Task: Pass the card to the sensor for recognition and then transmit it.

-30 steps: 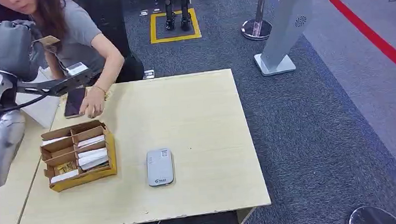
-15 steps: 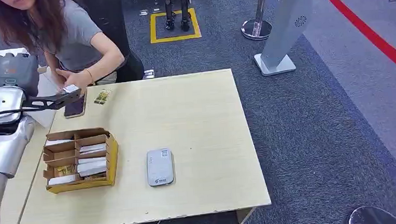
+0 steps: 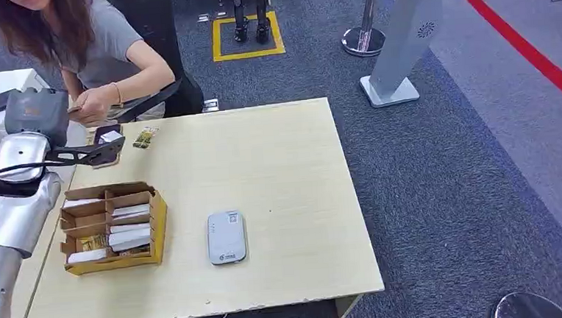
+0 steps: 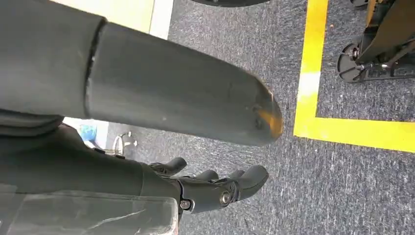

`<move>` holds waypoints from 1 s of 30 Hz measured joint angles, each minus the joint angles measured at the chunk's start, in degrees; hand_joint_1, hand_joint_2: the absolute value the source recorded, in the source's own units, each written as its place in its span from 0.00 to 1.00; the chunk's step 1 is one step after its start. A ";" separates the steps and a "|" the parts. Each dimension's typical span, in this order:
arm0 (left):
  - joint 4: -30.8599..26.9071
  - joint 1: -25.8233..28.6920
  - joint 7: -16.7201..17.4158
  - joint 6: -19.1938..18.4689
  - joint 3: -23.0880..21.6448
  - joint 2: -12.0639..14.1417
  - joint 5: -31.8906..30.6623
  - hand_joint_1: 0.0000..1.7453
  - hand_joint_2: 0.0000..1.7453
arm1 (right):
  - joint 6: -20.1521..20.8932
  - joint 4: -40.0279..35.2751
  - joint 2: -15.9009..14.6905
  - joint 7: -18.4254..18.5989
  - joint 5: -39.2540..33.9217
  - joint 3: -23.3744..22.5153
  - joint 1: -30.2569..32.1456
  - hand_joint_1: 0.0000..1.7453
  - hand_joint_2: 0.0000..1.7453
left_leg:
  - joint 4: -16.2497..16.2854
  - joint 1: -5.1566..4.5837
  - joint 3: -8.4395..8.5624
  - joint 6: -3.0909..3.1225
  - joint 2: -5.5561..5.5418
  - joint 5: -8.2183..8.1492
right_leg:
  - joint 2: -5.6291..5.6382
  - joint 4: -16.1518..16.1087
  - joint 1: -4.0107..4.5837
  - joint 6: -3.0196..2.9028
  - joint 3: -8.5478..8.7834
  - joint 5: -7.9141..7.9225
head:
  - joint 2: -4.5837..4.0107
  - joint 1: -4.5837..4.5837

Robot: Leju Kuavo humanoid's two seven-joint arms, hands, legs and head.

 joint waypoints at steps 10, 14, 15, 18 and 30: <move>-3.20 3.84 -2.02 0.98 3.35 0.76 1.23 0.00 1.00 | 0.04 0.00 0.00 -0.11 -0.11 -0.02 0.31 0.00 0.00 | -0.01 0.00 0.00 0.00 -0.04 0.01 | -0.04 0.00 0.00 0.00 0.00 0.00 | 0.00 0.00; -12.79 8.66 -8.99 -0.69 9.58 -0.68 20.00 0.00 1.00 | 0.09 0.00 0.00 -0.11 -0.96 -0.20 0.50 0.00 0.00 | 0.00 -0.01 -0.01 0.00 -0.03 0.00 | -0.03 -0.01 0.00 0.00 0.01 0.00 | 0.00 0.02; -14.88 9.79 -10.02 -1.42 10.98 -1.07 24.07 0.00 1.00 | 0.13 0.00 0.00 -0.11 -1.12 -0.24 0.54 0.00 0.00 | -0.01 -0.01 0.00 0.00 -0.01 0.00 | 0.00 -0.01 0.00 0.00 0.01 0.00 | 0.00 0.05; -21.34 12.99 -12.75 -4.00 15.79 -1.75 38.38 0.00 1.00 | 0.22 0.00 0.00 -0.11 -1.29 -0.35 0.82 0.00 0.00 | -0.01 -0.01 0.00 0.03 0.15 -0.03 | 0.11 -0.01 -0.01 0.00 -0.01 -0.01 | 0.00 0.05; -38.30 33.11 -15.54 -18.10 34.36 1.66 104.89 0.00 1.00 | 0.15 0.00 -0.02 -0.44 -2.10 -0.61 1.53 0.00 0.00 | -0.11 0.03 0.10 -0.10 0.38 -0.12 | 0.36 0.02 0.02 -0.05 -0.03 -0.06 | 0.00 -0.13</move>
